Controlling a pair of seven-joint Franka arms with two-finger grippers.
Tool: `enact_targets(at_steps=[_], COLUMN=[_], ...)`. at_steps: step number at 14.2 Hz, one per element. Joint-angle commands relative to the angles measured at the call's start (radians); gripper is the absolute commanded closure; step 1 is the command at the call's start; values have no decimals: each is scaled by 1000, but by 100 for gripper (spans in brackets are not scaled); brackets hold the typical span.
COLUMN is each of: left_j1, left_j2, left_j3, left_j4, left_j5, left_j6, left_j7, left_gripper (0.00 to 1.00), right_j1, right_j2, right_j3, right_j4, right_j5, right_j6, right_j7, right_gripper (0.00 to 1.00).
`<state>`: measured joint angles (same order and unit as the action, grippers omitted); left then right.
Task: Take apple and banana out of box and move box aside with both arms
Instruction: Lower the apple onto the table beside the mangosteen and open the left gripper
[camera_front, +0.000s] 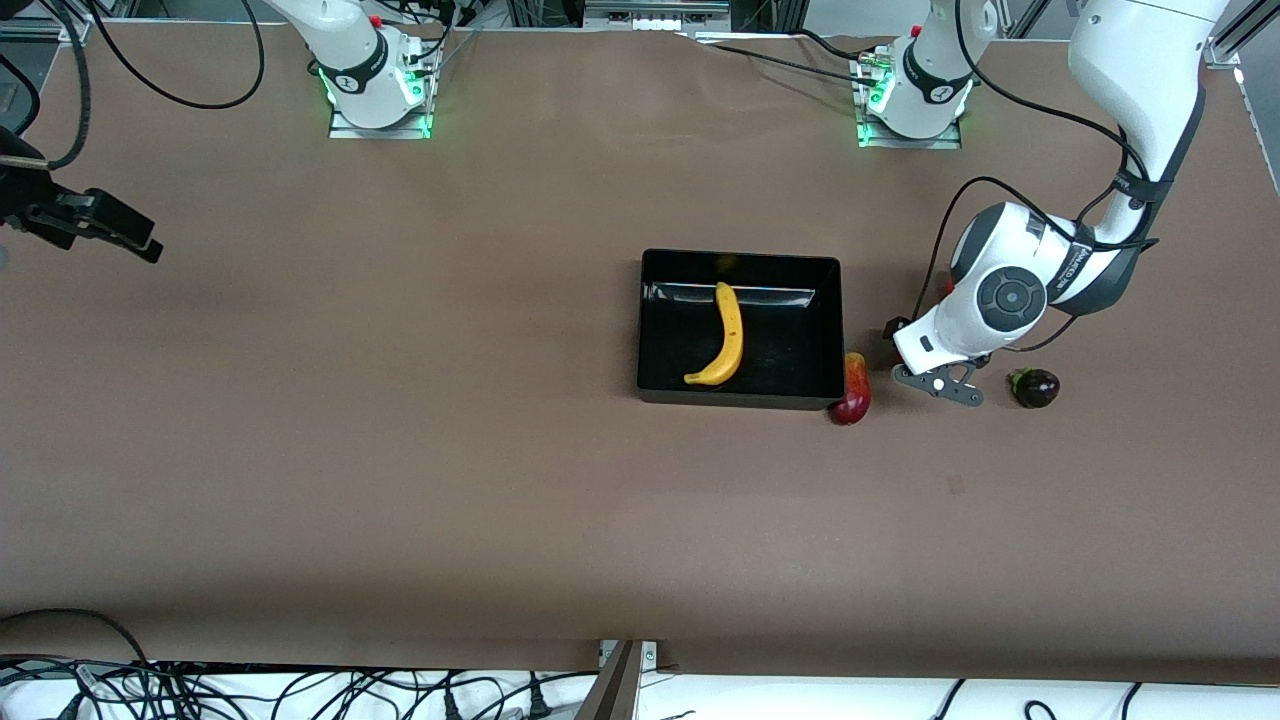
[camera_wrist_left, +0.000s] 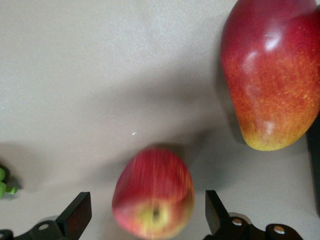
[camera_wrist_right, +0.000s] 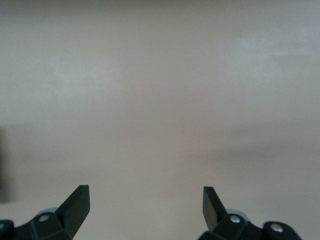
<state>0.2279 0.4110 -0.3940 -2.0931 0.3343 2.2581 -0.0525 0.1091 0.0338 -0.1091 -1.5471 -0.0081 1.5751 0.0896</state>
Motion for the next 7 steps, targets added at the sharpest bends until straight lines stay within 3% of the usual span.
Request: enact_targets(at_steps=[1,5,7], left_j1=[1,-5,-39], left_j2=[-52,-87,-63], left_j3=[-13,-161,-236], left_j4=[30,207,261], left_j5=[-17,-176,-224], left_j6=[-72,-328,-351], left_j7=[0,-131,-310], left_gripper=[0,0,0], right_j1=[40,49,64], right_j2=[21,21,21], right_j3=[0,0,3], right_j4=[2,7,12], right_j5=[5,5,5], right_j6=[-23,-33,-26], right_j7=[-64,-50,-44], right_gripper=[0,0,0])
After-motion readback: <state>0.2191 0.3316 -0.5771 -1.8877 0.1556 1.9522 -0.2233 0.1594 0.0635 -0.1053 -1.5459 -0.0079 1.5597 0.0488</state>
